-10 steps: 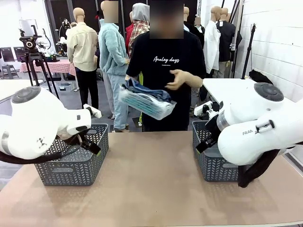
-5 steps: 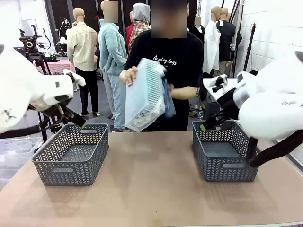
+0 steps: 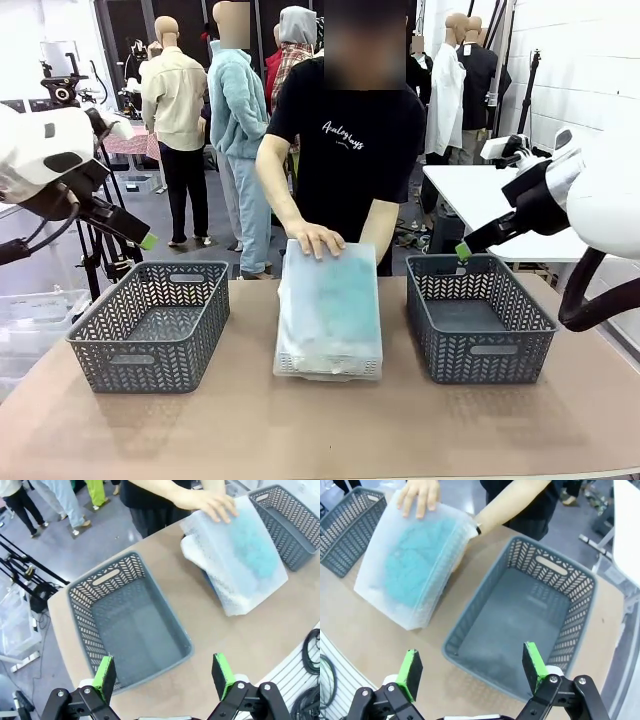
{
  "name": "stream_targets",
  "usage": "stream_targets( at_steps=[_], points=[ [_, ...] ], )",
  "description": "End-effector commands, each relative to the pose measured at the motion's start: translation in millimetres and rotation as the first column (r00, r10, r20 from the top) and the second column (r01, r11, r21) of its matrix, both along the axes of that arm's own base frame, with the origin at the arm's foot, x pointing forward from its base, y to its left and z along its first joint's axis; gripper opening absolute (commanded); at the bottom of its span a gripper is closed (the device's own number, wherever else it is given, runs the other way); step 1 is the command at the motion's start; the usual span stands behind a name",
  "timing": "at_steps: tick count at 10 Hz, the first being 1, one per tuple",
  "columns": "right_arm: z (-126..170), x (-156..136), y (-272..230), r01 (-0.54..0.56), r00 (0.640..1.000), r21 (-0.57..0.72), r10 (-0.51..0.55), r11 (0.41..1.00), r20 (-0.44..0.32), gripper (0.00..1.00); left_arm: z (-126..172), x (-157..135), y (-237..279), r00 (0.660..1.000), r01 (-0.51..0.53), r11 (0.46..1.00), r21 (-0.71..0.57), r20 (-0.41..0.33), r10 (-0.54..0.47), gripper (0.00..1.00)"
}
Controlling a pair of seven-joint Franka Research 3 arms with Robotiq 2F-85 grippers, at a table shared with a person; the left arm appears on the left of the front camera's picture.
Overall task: Sort the tops and bottoms.
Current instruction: Lift clothes from the center of the table with your left hand.
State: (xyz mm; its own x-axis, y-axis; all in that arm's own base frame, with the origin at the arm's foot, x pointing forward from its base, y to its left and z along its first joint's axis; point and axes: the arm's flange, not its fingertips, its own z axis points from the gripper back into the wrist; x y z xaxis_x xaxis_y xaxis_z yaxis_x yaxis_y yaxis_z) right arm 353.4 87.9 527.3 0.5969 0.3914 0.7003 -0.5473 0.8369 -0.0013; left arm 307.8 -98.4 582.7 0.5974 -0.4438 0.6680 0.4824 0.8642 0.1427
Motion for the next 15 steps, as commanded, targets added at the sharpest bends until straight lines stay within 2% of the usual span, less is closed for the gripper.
stream_targets(
  at_steps=[1, 2, 15],
  points=[
    [-34, -7, -9, -0.011, 0.999, 0.015, 0.011, 1.000, -0.047, 1.00, -21, 7, 8, 1.000, -0.004, 1.000, -0.014, -0.029, 0.003, 1.00],
    [0, 0, 0, 0.000, 1.000, 0.000, 0.000, 1.000, 0.000, 1.00, 0, 0, 0, 1.000, 0.000, 1.000, 0.000, 0.000, 0.000, 1.00],
    [0, 0, 0, 0.000, 1.000, 0.000, 0.000, 1.000, 0.000, 1.00, 0, 0, 0, 1.000, 0.000, 1.000, 0.000, 0.000, 0.000, 1.00]
  ],
)
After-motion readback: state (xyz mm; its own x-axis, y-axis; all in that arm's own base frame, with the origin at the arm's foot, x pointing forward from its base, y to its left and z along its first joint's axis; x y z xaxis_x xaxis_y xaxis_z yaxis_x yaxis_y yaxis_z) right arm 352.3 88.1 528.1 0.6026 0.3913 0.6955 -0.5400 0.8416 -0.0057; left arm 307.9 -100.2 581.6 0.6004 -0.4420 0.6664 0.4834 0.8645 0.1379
